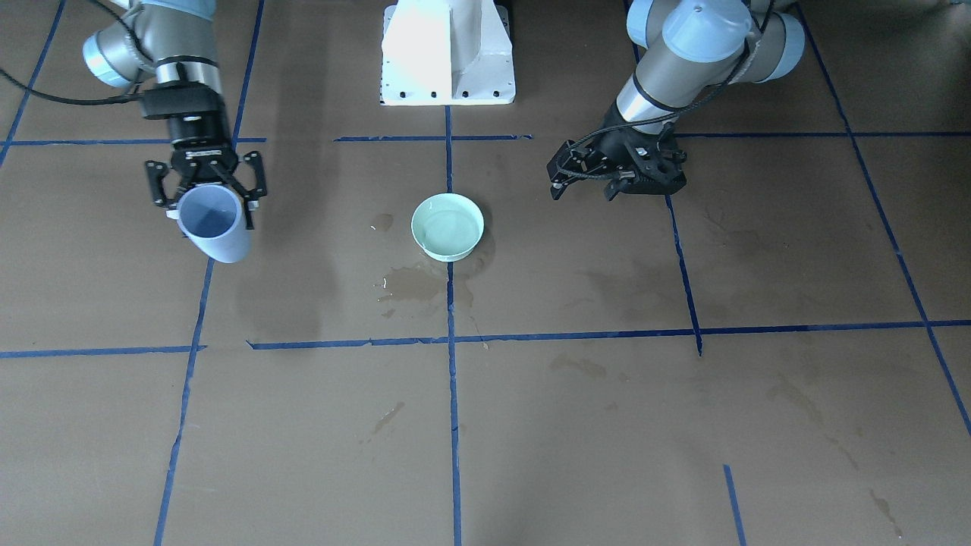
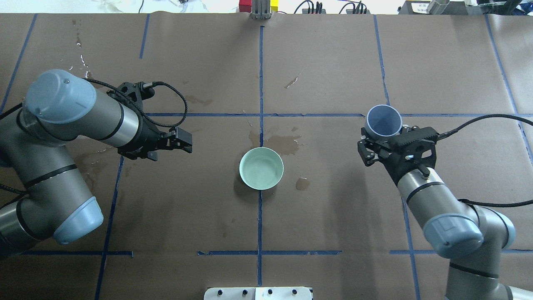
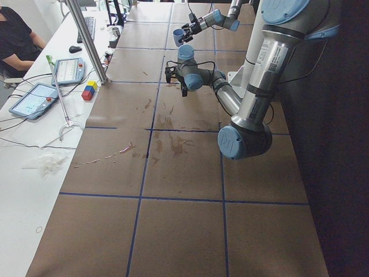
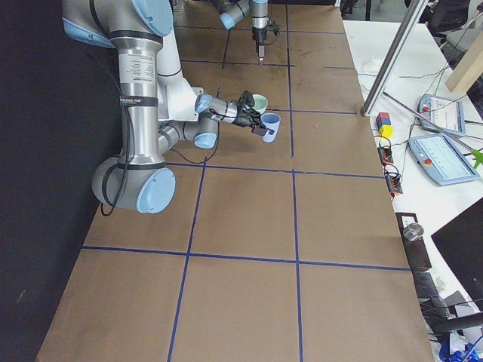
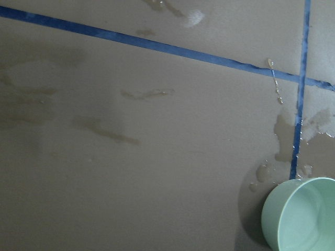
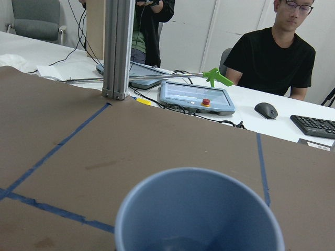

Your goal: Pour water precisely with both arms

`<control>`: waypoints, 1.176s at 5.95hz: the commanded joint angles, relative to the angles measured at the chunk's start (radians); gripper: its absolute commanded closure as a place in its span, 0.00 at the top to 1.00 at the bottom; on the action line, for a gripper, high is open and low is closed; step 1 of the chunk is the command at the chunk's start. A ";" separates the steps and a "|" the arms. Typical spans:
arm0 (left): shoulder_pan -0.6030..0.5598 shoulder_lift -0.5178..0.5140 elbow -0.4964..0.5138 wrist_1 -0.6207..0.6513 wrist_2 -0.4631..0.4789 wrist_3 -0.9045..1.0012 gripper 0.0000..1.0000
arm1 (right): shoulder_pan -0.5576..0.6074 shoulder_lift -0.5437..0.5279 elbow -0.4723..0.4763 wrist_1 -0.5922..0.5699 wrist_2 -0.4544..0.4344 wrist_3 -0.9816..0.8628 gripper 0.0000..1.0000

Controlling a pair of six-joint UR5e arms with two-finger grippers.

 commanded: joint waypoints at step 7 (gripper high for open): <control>-0.030 0.157 -0.089 -0.005 -0.002 0.091 0.98 | -0.134 0.344 -0.070 -0.539 -0.106 -0.208 0.16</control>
